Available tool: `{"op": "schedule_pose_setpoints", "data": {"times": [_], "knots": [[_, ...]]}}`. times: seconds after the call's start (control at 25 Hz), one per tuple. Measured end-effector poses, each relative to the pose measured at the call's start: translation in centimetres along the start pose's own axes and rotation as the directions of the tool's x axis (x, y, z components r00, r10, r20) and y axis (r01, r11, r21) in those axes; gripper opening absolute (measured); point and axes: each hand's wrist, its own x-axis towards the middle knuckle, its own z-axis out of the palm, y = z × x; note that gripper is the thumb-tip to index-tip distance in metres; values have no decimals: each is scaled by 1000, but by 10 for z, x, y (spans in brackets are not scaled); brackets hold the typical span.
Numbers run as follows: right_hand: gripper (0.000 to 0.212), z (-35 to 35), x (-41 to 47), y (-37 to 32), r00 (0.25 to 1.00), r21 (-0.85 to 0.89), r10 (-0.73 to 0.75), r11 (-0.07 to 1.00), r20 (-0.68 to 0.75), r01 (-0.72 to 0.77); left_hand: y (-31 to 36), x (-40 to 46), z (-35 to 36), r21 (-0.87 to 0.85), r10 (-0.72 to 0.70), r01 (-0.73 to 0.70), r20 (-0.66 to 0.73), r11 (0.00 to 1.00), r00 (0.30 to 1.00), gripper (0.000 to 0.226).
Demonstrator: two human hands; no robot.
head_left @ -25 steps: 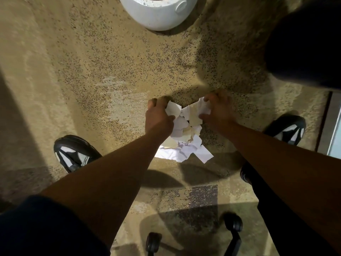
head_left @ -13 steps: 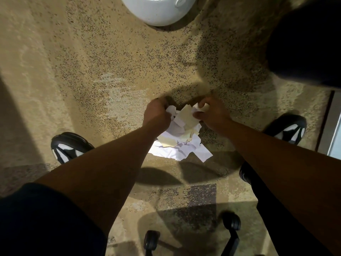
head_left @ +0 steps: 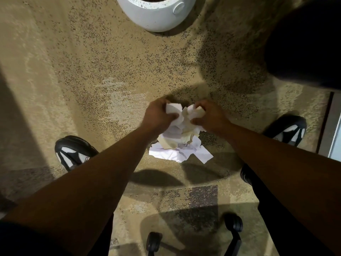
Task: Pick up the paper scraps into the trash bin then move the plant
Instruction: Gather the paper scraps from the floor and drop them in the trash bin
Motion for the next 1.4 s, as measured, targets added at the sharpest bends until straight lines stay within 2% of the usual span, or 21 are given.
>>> {"op": "schedule_pose_setpoints", "data": {"times": [0.12, 0.24, 0.36, 0.52, 0.6, 0.68, 0.72, 0.8, 0.92, 1.04, 1.12, 1.2, 1.32, 1.4], "knots": [[44, 25, 4, -3, 994, -310, -69, 950, -86, 39, -5, -3, 18, 357, 85, -97, 49, 929, 995, 37], [31, 40, 9, -8, 982, -421, -87, 907, -169, 7, -8, -2, 30, 443, 114, -104, 4, 890, 993, 28], [24, 36, 3, -8, 983, -384, -81, 923, -162, 13, -11, 2, 27, 437, 133, -114, -13, 892, 991, 22], [24, 16, -26, -3, 985, -134, 22, 990, -174, -46, -14, -2, 11, 375, 149, -138, -1, 917, 989, 11], [25, 6, -41, -6, 985, 17, 39, 999, -168, -36, -13, -7, 2, 314, 141, -123, -34, 941, 989, 10], [23, -5, -58, -17, 984, 200, 60, 979, -166, -26, -8, -18, -5, 234, 147, -132, -51, 963, 988, 18], [21, -11, -67, -26, 984, 289, 77, 957, -159, -28, -3, -26, -8, 137, 142, -135, -48, 981, 989, 23], [19, -24, -90, -50, 982, 425, 92, 905, -164, -14, 13, -46, -11, -160, 80, -85, -35, 983, 996, 28], [16, -51, -135, -94, 973, 643, 109, 764, -201, 47, 55, -81, -13, -516, -30, 24, -3, 856, 1000, 22], [18, -86, -192, -129, 948, 831, 200, 546, -249, 103, 119, -115, -12, -792, 6, 96, 125, 603, 992, 19], [25, -111, -227, -142, 908, 882, 260, 429, -329, 197, 166, -136, 0, -867, 36, 150, 190, 474, 981, 25], [22, -133, -246, -151, 859, 895, 322, 342, -399, 288, 207, -152, 19, -894, 40, 132, 165, 429, 986, 26], [18, -173, -241, -155, 789, 892, 417, 186, -452, 413, 263, -163, 61, -883, 78, 48, 94, 466, 992, 17], [18, -196, -233, -152, 749, 882, 481, 136, -457, 451, 289, -165, 86, -864, 103, 42, 108, 502, 989, 19]]}}
